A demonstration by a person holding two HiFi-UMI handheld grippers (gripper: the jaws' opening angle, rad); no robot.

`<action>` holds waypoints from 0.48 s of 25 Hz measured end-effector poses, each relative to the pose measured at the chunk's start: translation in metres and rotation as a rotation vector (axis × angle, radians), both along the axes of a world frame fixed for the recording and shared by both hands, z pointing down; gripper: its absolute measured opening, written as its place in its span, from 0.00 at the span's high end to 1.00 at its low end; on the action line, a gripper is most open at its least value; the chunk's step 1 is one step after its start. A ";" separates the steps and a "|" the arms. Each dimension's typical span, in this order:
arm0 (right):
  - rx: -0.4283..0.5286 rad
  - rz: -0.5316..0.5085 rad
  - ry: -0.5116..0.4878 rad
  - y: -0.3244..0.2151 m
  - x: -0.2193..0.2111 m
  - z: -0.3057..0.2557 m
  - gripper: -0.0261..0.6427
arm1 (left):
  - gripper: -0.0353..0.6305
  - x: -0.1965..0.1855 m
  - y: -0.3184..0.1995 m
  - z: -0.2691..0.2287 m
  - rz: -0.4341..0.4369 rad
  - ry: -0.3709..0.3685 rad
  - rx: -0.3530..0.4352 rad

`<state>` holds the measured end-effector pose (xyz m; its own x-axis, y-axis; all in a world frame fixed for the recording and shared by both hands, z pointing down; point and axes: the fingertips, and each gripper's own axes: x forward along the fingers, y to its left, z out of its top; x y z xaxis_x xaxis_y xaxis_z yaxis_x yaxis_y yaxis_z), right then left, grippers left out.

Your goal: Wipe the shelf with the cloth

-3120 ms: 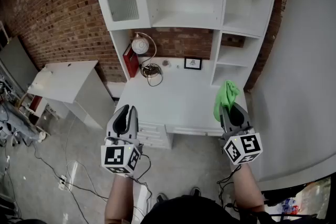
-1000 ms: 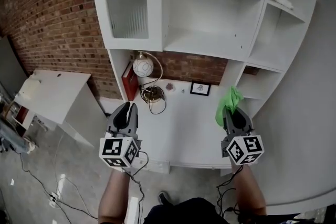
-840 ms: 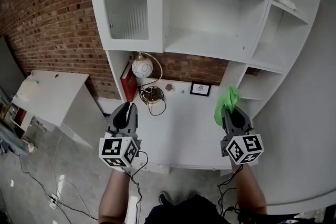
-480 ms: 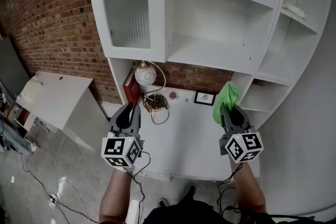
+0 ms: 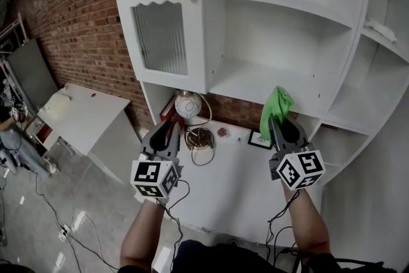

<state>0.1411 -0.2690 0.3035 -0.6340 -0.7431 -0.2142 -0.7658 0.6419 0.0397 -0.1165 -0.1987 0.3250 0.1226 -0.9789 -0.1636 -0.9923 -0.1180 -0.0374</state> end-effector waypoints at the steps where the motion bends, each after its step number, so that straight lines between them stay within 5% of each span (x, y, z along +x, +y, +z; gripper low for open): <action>1: 0.004 -0.007 0.002 -0.007 -0.002 -0.003 0.88 | 0.85 0.002 -0.004 -0.003 -0.001 -0.005 0.002; 12: 0.018 -0.026 -0.081 -0.052 -0.038 -0.059 0.88 | 0.85 -0.018 -0.047 -0.030 0.071 -0.009 0.040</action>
<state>0.1033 -0.3209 0.2449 -0.6330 -0.7224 -0.2785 -0.7501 0.6612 -0.0103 -0.1343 -0.2454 0.2950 0.1934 -0.9604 -0.2007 -0.9810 -0.1865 -0.0528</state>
